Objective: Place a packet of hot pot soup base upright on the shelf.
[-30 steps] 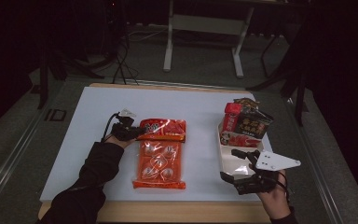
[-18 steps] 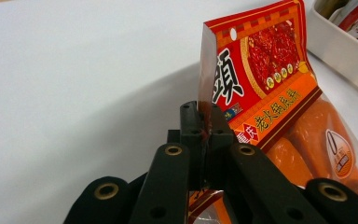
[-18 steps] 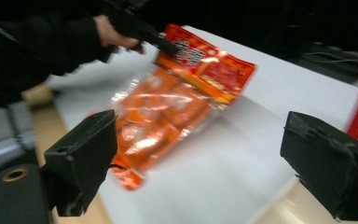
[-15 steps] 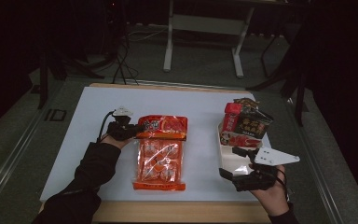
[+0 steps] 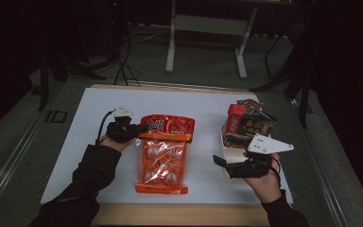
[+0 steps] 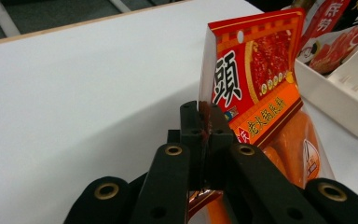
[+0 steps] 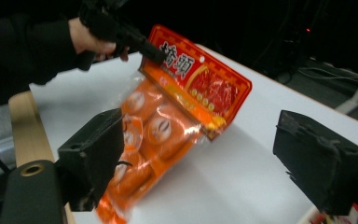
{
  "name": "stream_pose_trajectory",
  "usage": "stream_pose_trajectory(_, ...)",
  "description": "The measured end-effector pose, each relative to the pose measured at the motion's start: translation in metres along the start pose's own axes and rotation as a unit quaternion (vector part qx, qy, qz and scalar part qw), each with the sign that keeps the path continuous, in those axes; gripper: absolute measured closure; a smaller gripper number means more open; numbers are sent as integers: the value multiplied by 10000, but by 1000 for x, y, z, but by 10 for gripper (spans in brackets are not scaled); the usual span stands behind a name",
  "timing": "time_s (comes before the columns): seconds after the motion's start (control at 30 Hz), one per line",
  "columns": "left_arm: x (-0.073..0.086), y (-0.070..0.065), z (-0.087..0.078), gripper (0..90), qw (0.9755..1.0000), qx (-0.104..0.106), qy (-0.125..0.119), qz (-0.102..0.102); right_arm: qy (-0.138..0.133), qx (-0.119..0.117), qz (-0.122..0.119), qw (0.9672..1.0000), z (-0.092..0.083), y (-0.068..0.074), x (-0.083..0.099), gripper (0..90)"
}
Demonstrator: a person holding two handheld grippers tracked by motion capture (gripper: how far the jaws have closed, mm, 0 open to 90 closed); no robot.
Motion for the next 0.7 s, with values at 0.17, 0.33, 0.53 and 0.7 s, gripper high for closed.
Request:
stream_pose_trajectory(0.17, -6, -8, -4, 898, 9998, 100, -145, 47, 74, -15, -66, 9999, 19, -3, -2, 182)
stream_pose_trajectory(0.33, -11, -15, -9, 898, 9994, 195, -272, 33, 121, 0, 56, 9999, 34, -6, -1, 205)
stream_pose_trajectory(0.53, -15, -24, -19, 898, 9987, 352, -373, 67, 204, 50, 236, 9995, 50, -11, 6, 200)
stream_pose_trajectory(0.7, -18, -31, -26, 899, 9975, 481, -506, 64, 283, 57, 244, 9993, 61, -9, 13, 201)
Point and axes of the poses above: each handheld gripper's, and its own axes: z roughly forward along the jaws, x roughly out of its underside, y roughly to its left, the point moved 6 cm from there along z, roughly forward along the jaws, and after that the axes turned 15 degrees about -y, right-handed, at the moved point
